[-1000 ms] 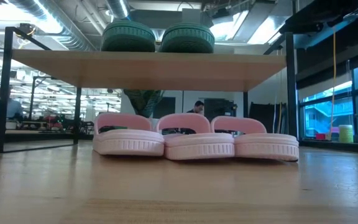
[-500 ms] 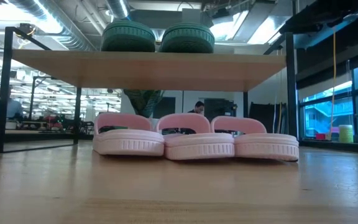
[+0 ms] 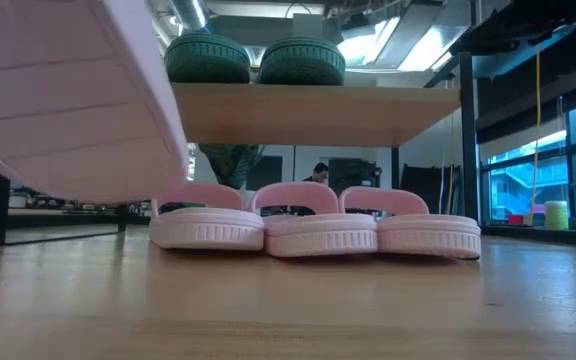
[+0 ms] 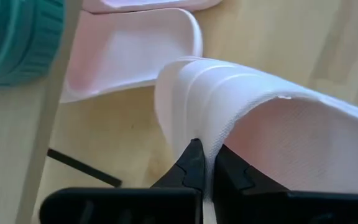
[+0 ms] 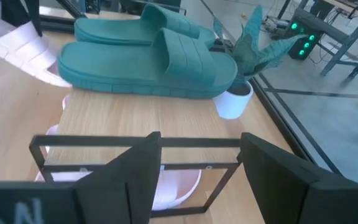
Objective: Pick and place slides into the shelf
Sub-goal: Put the pink slide under the shelf
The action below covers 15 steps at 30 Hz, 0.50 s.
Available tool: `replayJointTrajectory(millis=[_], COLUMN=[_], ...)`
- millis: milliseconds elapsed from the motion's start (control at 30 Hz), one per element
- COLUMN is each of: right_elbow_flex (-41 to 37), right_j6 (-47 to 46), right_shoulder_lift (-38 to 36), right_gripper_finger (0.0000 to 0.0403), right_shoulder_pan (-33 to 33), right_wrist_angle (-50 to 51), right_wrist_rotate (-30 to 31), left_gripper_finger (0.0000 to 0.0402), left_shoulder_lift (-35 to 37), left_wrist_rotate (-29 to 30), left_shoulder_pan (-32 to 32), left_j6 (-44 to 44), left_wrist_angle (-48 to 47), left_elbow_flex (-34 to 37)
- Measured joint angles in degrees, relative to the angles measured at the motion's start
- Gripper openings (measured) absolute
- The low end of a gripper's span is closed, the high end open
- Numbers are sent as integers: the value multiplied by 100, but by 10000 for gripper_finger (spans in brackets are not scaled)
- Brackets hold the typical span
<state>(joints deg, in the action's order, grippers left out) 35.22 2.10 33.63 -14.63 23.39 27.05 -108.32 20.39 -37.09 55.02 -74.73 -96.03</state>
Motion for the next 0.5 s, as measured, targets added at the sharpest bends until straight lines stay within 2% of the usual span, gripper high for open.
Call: replayJointTrajectory(millis=[100, 333, 500], right_elbow_flex=[0, 0, 2], right_j6=[-41, -183, -187], right_shoulder_lift=[0, 0, -2], right_gripper_finger=[220, 220, 220], right_shoulder_pan=[0, 0, 2], right_wrist_angle=[169, 455, 468], right_wrist_rotate=[0, -2, -2], left_gripper_finger=[2, 2, 2], left_shoulder_lift=[-58, -347, -589], left_wrist_rotate=[-68, -673, -484], left_shoulder_pan=[159, 325, 375], left_j6=[-124, -130, -157], left_wrist_angle=[-14, -92, -210], left_elbow_flex=[70, 137, 137])
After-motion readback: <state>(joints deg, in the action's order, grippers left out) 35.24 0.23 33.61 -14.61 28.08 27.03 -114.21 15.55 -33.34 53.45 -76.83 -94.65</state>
